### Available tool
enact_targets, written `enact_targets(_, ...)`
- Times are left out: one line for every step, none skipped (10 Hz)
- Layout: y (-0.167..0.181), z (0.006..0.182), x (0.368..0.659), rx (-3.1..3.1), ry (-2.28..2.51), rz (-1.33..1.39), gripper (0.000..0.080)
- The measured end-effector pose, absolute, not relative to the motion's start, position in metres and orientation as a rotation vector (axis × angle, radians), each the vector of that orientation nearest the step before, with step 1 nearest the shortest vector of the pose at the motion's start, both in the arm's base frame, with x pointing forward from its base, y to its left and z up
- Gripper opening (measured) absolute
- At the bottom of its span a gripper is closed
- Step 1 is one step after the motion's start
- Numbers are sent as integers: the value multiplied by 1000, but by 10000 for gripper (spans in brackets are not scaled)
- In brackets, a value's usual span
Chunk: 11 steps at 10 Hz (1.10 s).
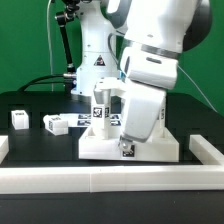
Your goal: Assemble square table
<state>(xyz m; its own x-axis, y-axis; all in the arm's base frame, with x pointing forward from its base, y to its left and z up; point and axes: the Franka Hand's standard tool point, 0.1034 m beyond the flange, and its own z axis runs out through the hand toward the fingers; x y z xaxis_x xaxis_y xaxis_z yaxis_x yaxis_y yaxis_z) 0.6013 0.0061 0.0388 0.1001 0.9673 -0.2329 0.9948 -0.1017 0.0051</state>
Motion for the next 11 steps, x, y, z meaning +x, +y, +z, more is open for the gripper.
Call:
enact_targets(13, 38, 614, 2190, 1996, -247, 62)
enact_targets(17, 37, 624, 2178, 2001, -243, 62)
enact_targets(21, 37, 632, 2166, 2004, -230, 62)
enact_targets(19, 36, 630, 2171, 2001, -235, 62)
enact_targets(17, 35, 629, 2175, 1998, -237, 62)
enact_targets(17, 35, 629, 2177, 1995, -238, 62)
enact_targets(17, 35, 629, 2178, 1995, -237, 62)
enact_targets(21, 34, 630, 2167, 2006, -238, 62)
enact_targets(27, 34, 635, 2152, 2013, -235, 62)
enact_targets(32, 35, 640, 2159, 2004, -229, 62)
enact_targets(37, 34, 644, 2141, 2020, -236, 62)
